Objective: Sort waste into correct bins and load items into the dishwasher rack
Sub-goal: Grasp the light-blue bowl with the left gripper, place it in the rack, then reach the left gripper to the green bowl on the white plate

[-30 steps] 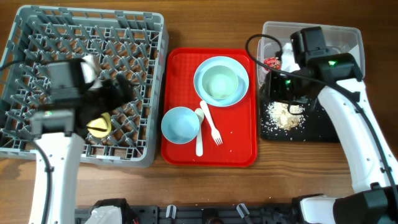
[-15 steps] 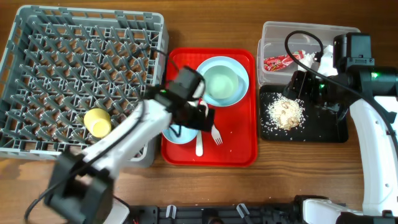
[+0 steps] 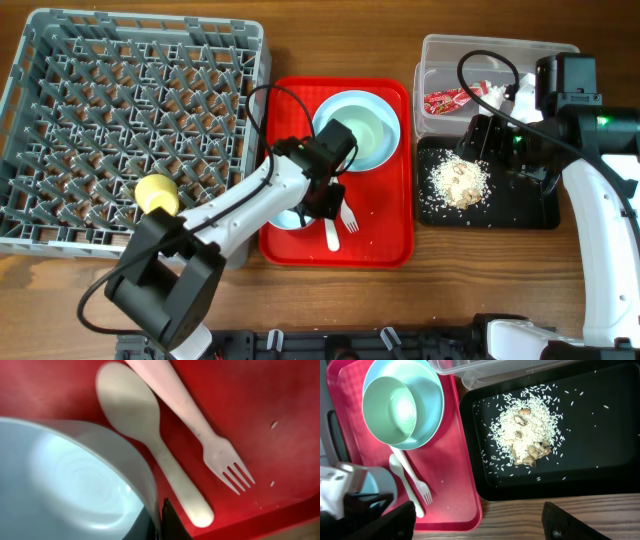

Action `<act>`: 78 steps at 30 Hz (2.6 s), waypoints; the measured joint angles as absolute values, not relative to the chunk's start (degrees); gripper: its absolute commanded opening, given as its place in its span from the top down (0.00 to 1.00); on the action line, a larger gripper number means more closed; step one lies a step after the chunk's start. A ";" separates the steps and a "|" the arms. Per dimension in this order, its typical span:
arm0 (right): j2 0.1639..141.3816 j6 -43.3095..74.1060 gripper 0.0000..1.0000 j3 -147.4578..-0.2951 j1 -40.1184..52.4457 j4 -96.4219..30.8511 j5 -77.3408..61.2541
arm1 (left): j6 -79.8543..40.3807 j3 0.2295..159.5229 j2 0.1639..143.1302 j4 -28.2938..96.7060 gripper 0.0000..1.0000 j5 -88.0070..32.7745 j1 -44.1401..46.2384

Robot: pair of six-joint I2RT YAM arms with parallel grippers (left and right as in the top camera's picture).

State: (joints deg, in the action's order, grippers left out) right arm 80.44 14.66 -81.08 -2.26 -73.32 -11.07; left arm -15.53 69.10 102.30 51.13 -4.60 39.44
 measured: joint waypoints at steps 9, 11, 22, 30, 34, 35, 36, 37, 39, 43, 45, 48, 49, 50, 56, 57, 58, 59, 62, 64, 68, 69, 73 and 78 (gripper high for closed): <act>80.44 14.61 0.19 -81.08 -2.26 -73.49 -11.07 | -9.04 86.15 91.98 58.96 0.96 -2.04 27.88; 80.44 14.39 0.19 -81.08 -2.26 -73.49 -11.07 | -5.34 87.88 91.18 58.52 0.96 -6.68 20.80; 80.44 13.98 0.19 -81.08 -2.26 -73.49 -11.07 | 8.16 87.99 96.68 53.63 0.96 -45.60 -9.47; 80.44 13.96 0.19 -81.08 -2.26 -73.54 -11.07 | 8.97 87.99 107.00 49.01 0.96 -61.45 -18.02; 80.44 13.96 0.19 -81.08 -2.26 -73.54 -11.07 | 9.10 88.01 111.59 49.54 0.96 -64.73 -21.32; 80.44 13.96 0.19 -81.08 -2.26 -73.58 -11.07 | 9.26 88.09 112.12 50.13 0.94 -65.54 -22.15; 80.44 13.96 0.19 -81.08 -2.26 -73.63 -11.07 | 9.50 88.23 112.46 51.62 0.89 -66.32 -23.22; 80.44 13.96 0.19 -81.08 -2.26 -73.71 -11.05 | 9.63 88.27 112.57 52.84 0.71 -66.52 -24.43; 80.44 13.96 0.19 -81.08 -2.26 -73.71 -11.07 | 9.80 88.29 112.73 56.03 0.60 -65.30 -26.74; 80.44 13.96 0.19 -81.08 -2.26 -73.71 -11.07 | 9.76 88.27 113.03 63.75 0.46 -60.88 -30.94; 80.44 13.96 0.19 -81.08 -2.26 -73.73 -11.07 | 9.69 88.27 113.06 66.30 0.36 -58.83 -31.92; 80.44 13.96 0.19 -81.08 -2.26 -73.73 -11.07 | 9.78 88.27 113.03 70.52 0.21 -55.29 -32.10; 80.44 13.80 0.19 -81.08 -2.26 -73.71 -11.07 | 9.74 88.27 112.79 71.37 0.13 -54.19 -32.10; 80.44 13.80 0.19 -81.08 -2.26 -73.71 -11.05 | 9.50 88.25 112.25 72.38 0.03 -53.43 -32.10; 80.44 13.34 0.19 -81.08 -2.26 -73.71 -11.05 | 8.78 88.25 100.97 73.28 0.00 -51.27 -31.09; 80.44 13.34 0.19 -81.08 -2.26 -73.71 -11.07 | 8.73 88.25 98.72 73.03 0.00 -50.78 -29.85; 80.44 13.34 0.19 -81.08 -2.26 -73.73 -11.07 | 8.71 88.25 97.30 72.77 0.00 -50.46 -28.56; 80.44 13.34 0.20 -81.08 -2.26 -73.71 -11.07 | 8.71 88.25 96.12 72.38 0.00 -50.06 -27.14; 80.44 13.39 0.20 -81.08 -2.26 -73.76 -10.96 | 8.19 88.25 93.06 69.58 0.00 -46.50 -19.18; 80.44 14.57 0.18 -81.08 -2.26 -74.19 -9.61 | 6.50 88.25 92.51 66.30 0.00 -41.47 -11.99; 80.44 20.40 0.12 -81.01 -2.26 -76.75 -2.24 | 3.60 88.25 92.58 58.70 0.00 -30.39 3.42; 80.44 21.80 0.12 -80.99 -2.26 -77.14 -0.30 | 3.27 88.25 92.68 56.27 0.00 -27.81 7.16; 80.44 24.80 0.11 -80.99 -2.26 -77.41 3.77 | 2.48 88.25 94.52 48.45 0.00 -18.76 20.45; 80.44 25.96 0.11 -80.99 -2.26 -77.43 5.50 | 2.42 88.25 101.62 40.16 0.01 -12.08 31.44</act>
State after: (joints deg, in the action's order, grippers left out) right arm 80.44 25.96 -80.99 -2.26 -77.43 5.50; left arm 2.42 88.25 101.62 40.16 -12.08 31.44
